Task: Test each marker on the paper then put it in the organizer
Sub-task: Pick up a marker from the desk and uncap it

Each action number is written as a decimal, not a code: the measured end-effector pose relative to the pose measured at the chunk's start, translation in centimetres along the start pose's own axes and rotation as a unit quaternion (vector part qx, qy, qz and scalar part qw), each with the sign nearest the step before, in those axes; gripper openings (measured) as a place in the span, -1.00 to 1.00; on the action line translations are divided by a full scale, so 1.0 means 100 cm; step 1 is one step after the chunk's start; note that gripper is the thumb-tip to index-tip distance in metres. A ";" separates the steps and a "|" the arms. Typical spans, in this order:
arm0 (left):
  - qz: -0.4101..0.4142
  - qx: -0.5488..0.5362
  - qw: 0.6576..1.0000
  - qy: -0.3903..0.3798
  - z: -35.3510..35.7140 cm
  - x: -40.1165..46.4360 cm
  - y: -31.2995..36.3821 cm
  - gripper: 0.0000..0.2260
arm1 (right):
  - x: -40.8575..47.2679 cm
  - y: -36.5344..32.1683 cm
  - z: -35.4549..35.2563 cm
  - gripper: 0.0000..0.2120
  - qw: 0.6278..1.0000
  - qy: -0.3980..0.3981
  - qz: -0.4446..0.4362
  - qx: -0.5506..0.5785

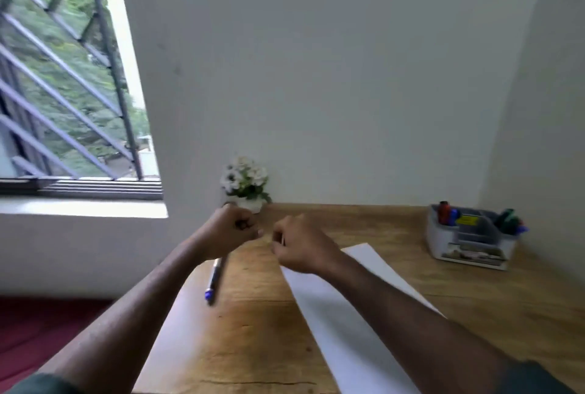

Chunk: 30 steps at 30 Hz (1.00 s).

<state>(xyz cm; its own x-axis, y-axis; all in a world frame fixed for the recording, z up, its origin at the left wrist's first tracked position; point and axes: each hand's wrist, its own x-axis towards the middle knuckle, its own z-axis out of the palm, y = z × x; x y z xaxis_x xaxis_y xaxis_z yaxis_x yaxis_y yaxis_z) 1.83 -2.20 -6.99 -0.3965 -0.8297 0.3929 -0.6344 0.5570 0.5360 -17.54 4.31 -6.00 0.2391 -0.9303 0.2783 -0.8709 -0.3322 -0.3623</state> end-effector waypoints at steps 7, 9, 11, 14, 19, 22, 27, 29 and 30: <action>-0.125 0.023 0.991 0.050 -0.031 -0.055 -0.069 -0.84 | 0.018 -0.075 0.071 -0.56 0.993 -0.083 0.061 0.058; -0.130 0.033 0.990 0.043 -0.032 -0.063 -0.075 -0.83 | 0.018 -0.084 0.081 -0.60 0.988 -0.133 0.071 0.031; -0.123 0.035 0.991 0.039 -0.030 -0.066 -0.079 -0.80 | 0.018 -0.086 0.084 -0.70 0.984 -0.156 0.090 0.017; -0.118 0.033 0.991 0.056 -0.024 -0.065 -0.079 -0.87 | 0.018 -0.076 0.074 -0.85 0.985 -0.136 0.106 0.001; -0.070 -0.010 0.997 0.016 -0.012 -0.054 -0.059 -0.81 | 0.011 -0.032 0.036 -0.76 0.992 -0.054 0.100 0.051; -0.020 -0.060 0.998 -0.031 0.001 -0.043 -0.035 -0.93 | -0.003 -0.001 0.006 -0.78 0.977 0.010 0.112 0.181; 0.004 -0.173 0.983 -0.066 0.031 -0.022 0.019 -0.85 | -0.020 0.039 -0.029 -0.79 0.877 0.125 0.141 0.443; 0.029 -0.210 0.973 -0.094 0.041 -0.016 0.041 -0.82 | -0.028 0.046 -0.030 -0.76 0.844 0.098 0.126 0.513; 0.042 -0.223 0.967 -0.118 0.044 -0.014 0.051 -0.80 | -0.033 0.047 -0.028 -0.74 0.840 0.083 0.121 0.522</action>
<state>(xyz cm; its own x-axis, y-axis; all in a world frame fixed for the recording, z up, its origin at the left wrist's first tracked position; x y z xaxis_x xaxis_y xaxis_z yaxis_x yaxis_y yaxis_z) -3.84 1.62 -8.09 -0.6070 -0.7375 0.2959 -0.2658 0.5394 0.7990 -23.63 6.23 -6.13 -0.0306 -0.9845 0.1729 -0.0137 -0.1725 -0.9849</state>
